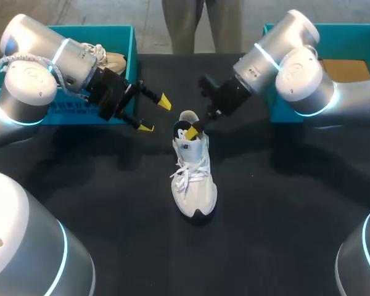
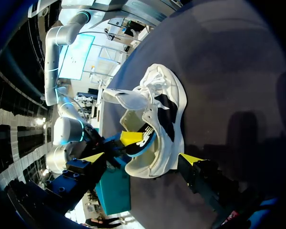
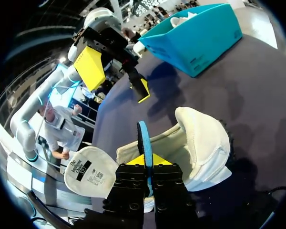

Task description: Take the shoe out of the shoebox, open the shoe tongue, remove and reinsert the insole, then place the shoe into the shoebox

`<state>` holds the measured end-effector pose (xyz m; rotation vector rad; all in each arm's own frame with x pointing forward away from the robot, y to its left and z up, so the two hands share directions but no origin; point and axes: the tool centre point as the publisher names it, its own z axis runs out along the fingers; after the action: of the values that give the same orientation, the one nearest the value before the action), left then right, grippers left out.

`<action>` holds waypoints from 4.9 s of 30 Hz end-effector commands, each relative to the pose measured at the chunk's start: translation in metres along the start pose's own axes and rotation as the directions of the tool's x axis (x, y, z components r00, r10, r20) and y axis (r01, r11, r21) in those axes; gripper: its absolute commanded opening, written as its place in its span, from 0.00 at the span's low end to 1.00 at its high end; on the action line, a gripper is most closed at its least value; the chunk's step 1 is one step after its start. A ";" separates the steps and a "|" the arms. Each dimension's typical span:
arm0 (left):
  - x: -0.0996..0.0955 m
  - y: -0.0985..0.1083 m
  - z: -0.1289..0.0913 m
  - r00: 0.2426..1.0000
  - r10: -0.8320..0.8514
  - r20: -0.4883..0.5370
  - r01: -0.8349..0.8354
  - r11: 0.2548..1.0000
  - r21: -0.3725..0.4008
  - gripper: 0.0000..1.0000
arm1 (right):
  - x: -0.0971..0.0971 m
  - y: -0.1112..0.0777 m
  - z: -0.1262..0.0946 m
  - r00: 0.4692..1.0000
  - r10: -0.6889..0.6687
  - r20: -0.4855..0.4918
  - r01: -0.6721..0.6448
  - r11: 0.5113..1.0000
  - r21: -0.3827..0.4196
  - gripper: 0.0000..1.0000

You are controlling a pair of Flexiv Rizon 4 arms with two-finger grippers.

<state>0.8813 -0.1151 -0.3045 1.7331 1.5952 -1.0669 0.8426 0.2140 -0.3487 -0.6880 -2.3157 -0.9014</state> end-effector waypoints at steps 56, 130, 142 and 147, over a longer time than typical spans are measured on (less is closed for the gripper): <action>0.000 0.000 0.001 1.000 0.001 -0.001 -0.001 1.000 -0.003 1.00 | 0.030 0.038 -0.067 0.852 0.280 0.442 -0.214 0.957 -0.194 0.00; -0.043 0.079 -0.132 0.984 0.090 -0.153 -0.115 0.981 -0.158 1.00 | -0.016 -0.033 0.024 0.436 0.493 0.753 -0.581 0.793 -0.183 0.00; -0.043 0.079 -0.132 0.984 0.090 -0.153 -0.115 0.981 -0.158 1.00 | -0.020 -0.036 0.020 0.418 0.504 0.756 -0.584 0.786 -0.201 0.00; -0.043 0.079 -0.132 0.984 0.090 -0.153 -0.115 0.981 -0.158 1.00 | -0.013 -0.031 0.009 0.414 0.506 0.756 -0.570 0.792 -0.218 0.00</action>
<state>0.9843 -0.0413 -0.2078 1.7900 1.6110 -0.7532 0.8360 0.2034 -0.3882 -1.9976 -2.4740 -0.1493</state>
